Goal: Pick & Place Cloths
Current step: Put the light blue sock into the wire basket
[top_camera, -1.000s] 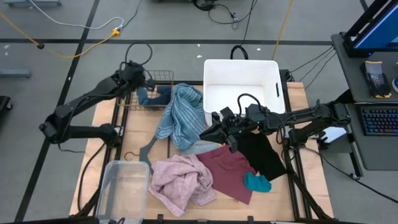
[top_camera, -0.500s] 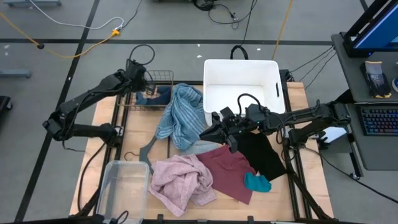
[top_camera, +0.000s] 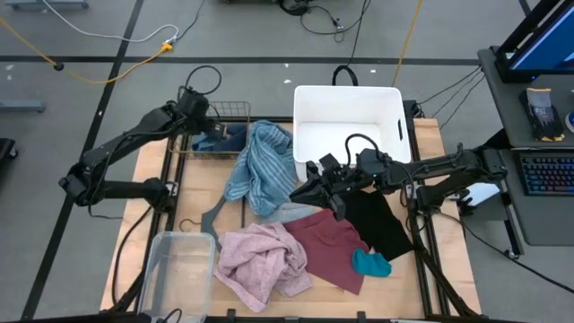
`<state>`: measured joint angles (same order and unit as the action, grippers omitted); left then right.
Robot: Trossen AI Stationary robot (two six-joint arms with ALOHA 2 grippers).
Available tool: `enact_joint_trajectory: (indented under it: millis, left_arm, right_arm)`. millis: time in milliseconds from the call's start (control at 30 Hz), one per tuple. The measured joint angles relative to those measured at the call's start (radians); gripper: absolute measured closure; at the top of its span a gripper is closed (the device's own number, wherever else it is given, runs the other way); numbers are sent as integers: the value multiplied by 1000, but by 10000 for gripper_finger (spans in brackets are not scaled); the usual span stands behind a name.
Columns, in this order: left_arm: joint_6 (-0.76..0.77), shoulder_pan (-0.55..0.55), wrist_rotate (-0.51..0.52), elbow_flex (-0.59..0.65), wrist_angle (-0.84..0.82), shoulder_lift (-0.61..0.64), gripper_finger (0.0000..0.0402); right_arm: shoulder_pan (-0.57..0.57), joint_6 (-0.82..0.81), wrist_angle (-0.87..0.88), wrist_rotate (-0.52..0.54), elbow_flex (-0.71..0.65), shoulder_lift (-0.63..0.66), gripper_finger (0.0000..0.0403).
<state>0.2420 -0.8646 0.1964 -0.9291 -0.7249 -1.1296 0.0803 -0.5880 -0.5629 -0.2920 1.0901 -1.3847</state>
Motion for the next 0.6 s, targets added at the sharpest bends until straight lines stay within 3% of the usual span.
enact_joint_trajectory:
  millis: [100,400,600]
  left_arm:
    - [8,0,-57,0,0,48,207]
    - [112,13,-372,0,5,258,206]
    - [110,64,-436,0,62,402,211]
  right_arm:
    - [0,1,0,-16,0,18,355]
    - [36,56,114,-250,1,99,355]
    - [112,224,268,-256,1,154,355]
